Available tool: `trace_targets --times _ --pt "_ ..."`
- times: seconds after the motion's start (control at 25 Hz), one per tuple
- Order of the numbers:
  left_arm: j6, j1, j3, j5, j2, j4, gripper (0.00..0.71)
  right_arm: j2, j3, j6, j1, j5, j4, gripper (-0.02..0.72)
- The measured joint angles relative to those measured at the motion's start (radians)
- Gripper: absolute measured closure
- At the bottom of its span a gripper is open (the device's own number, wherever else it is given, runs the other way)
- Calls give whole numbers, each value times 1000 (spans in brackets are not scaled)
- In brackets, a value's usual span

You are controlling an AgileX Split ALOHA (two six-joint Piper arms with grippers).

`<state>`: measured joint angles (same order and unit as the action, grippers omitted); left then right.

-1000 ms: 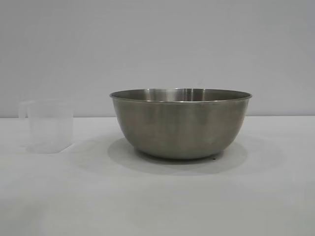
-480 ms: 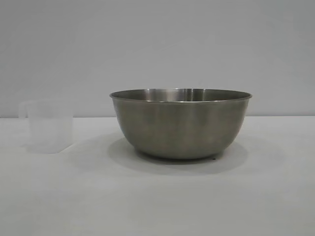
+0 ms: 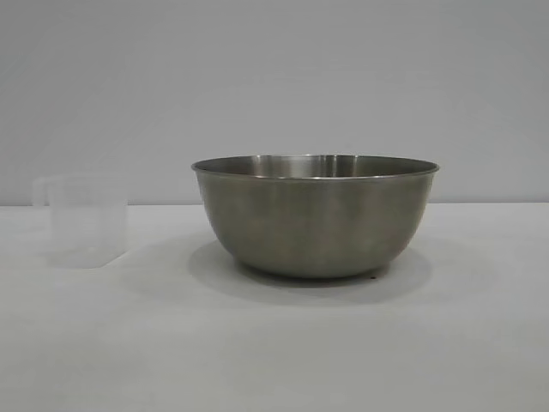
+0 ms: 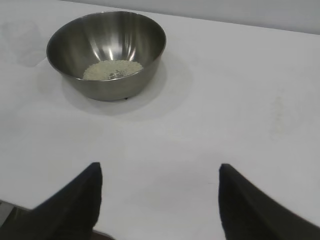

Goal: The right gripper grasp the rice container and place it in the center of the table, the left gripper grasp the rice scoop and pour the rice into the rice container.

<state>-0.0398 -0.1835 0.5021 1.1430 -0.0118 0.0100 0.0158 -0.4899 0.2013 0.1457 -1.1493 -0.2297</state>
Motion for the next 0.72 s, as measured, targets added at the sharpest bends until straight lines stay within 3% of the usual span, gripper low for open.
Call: trace_targets --times 0.72 --pt "10 0 -17 -20 0 -5 532 0 0 0 0 0 0 281"
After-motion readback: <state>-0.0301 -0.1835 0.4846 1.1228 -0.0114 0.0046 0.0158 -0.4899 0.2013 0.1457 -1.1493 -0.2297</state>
